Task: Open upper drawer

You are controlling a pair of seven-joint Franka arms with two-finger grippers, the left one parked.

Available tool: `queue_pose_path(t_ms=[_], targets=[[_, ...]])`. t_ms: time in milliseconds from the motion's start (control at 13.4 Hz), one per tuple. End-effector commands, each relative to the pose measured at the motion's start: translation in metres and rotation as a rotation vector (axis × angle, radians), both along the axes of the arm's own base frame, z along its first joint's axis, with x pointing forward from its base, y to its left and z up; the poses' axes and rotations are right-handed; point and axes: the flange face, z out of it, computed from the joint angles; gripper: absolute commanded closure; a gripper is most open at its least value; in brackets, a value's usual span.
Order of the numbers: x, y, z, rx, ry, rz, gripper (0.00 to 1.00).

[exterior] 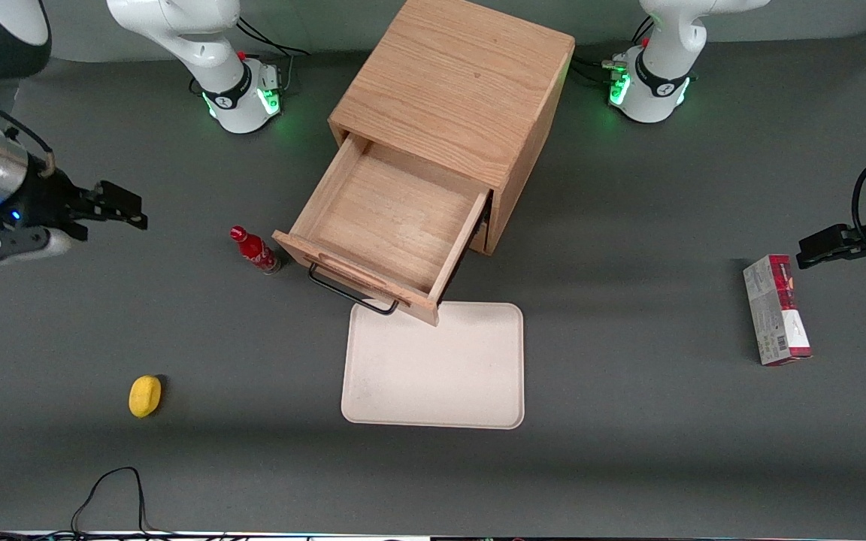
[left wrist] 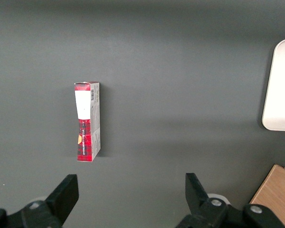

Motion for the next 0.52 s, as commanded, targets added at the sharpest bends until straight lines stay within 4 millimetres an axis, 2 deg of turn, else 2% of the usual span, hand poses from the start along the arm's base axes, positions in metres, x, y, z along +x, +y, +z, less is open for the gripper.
queue_pose_path(t_ms=[0,149,447], targets=[[-0.0345,-0.0265,0.0010,-0.003,-0.040,-0.082,0.00],[-0.0316,-0.0347,-0.0027,-0.057,-0.034,-0.083,0.00],[-0.0300,-0.0295,-0.0051,-0.062,-0.017,-0.082,0.00]])
